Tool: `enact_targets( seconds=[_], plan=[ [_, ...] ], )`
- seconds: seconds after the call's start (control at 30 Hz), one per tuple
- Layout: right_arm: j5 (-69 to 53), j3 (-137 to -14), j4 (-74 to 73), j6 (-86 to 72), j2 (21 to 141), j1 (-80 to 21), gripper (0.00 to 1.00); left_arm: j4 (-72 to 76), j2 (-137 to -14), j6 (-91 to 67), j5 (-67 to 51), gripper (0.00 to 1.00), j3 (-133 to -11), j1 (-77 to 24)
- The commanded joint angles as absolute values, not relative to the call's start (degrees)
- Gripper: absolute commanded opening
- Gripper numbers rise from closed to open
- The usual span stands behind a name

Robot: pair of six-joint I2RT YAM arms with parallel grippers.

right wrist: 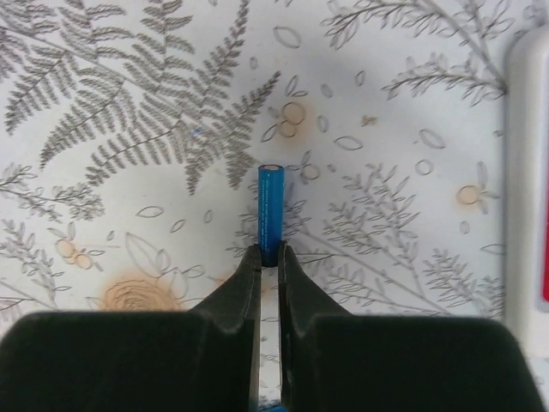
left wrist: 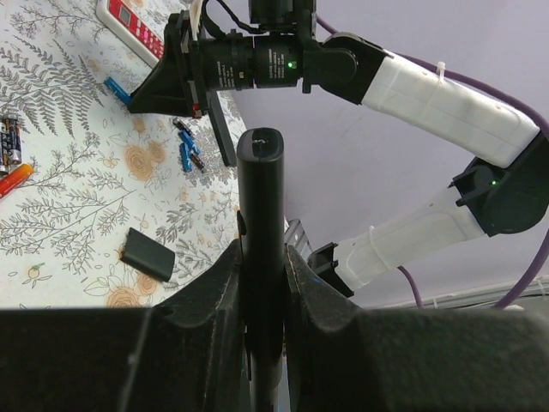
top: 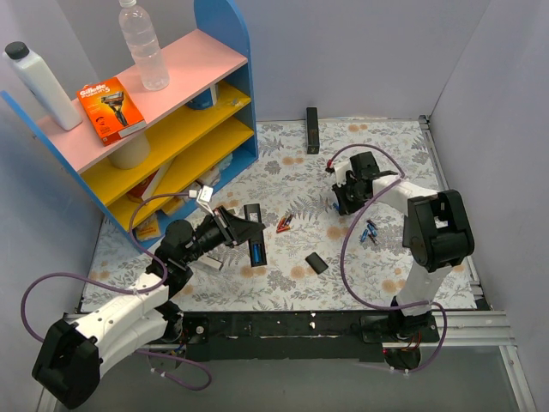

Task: Load the batteries into the remote control
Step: Pick up the battery from the center of the board.

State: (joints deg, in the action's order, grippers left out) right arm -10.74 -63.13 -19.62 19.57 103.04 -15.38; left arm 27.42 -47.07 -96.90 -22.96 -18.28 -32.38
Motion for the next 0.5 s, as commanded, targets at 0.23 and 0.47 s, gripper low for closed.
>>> enact_targets(
  seconds=[0.23,0.47],
  plan=[
    [-6.60,-58.71,-22.23,-1.73,88.87,-26.52,0.01,33.84,-50.01,-98.00,-21.36,0.00,-18.89,-32.52],
    [-6.93,-57.92,-24.25,-12.63,78.59,-35.59,0.01,35.77,-51.59,-97.56,-20.65,0.00,-18.98,-32.52]
  ],
)
